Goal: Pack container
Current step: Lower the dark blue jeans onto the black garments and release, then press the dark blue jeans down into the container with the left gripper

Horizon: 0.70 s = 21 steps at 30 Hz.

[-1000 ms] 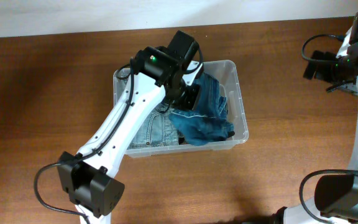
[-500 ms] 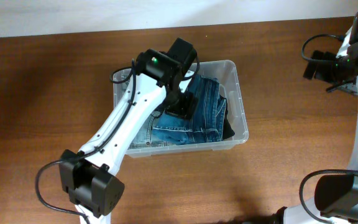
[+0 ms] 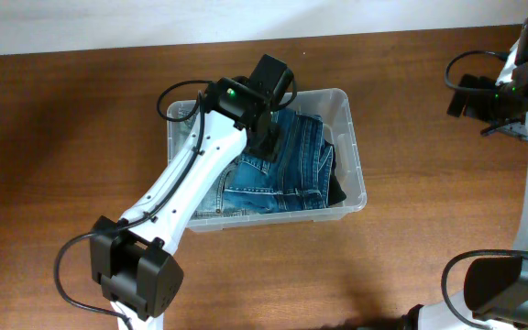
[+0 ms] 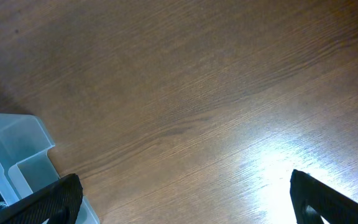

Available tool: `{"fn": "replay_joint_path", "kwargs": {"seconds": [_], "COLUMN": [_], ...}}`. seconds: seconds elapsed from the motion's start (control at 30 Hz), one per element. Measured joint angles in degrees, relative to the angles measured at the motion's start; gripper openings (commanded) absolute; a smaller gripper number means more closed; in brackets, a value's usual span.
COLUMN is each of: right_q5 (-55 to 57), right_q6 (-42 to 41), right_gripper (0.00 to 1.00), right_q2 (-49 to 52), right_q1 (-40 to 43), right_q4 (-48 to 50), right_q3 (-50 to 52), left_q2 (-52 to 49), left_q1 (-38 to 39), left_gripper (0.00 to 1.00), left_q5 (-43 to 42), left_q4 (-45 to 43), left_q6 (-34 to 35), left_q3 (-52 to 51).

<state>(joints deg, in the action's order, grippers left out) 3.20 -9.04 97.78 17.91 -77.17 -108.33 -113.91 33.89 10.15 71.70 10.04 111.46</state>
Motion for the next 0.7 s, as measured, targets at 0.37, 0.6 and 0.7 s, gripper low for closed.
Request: {"fn": "replay_joint_path", "kwargs": {"seconds": [0.37,0.6,0.7], "right_q5": [0.02,0.00,0.00], "right_q6": [-0.02,0.00,0.00], "right_gripper": [0.99,0.99,0.99], "right_q2": [0.00,0.00,0.00], "right_q1": [0.00,0.00,0.00], "right_q4": [-0.02,0.00,0.00], "right_q3": [0.00,0.00,0.00], "left_q2": [-5.46,-6.47,-6.56], "left_q1": [0.00,-0.35,-0.79], "left_gripper": [0.15,0.00,0.00], "left_q5": [-5.07,-6.97,-10.14], "left_q4": [-0.68,-0.20,1.01], "left_q6": [0.11,-0.20,-0.20], "left_q3": [-0.04,0.72,2.60]}}
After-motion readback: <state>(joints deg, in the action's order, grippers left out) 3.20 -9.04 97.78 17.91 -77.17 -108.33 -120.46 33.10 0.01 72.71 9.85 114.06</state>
